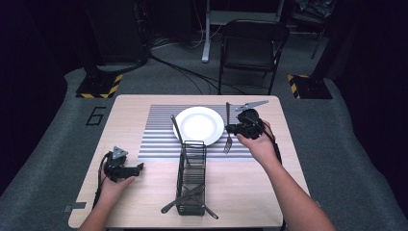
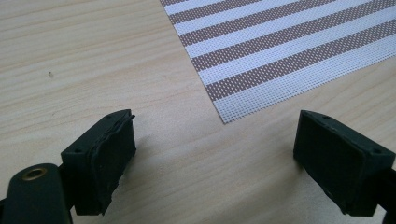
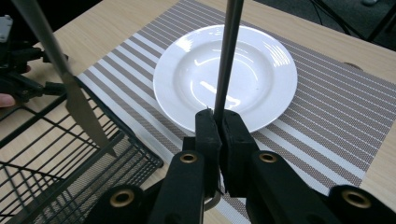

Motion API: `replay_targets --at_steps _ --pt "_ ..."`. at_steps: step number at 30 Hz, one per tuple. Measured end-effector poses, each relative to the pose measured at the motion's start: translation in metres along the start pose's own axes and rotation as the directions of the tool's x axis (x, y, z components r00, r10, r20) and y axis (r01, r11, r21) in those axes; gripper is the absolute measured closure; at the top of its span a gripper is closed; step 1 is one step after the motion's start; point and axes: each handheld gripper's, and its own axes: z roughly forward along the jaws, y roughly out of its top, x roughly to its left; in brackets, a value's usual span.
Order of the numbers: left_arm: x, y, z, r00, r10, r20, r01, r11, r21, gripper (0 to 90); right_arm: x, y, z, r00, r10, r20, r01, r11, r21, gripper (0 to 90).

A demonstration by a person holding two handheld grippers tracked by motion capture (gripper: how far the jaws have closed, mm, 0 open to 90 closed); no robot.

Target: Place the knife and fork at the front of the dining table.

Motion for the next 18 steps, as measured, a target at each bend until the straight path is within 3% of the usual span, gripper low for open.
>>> replay_targets --at_steps 18 --pt "0.0 0.0 0.0 1.0 0.0 0.0 0.0 1.0 0.0 12.6 -0.026 -0.013 0.035 0.9946 0.081 0.064 -0.084 0.995 0.046 87.0"
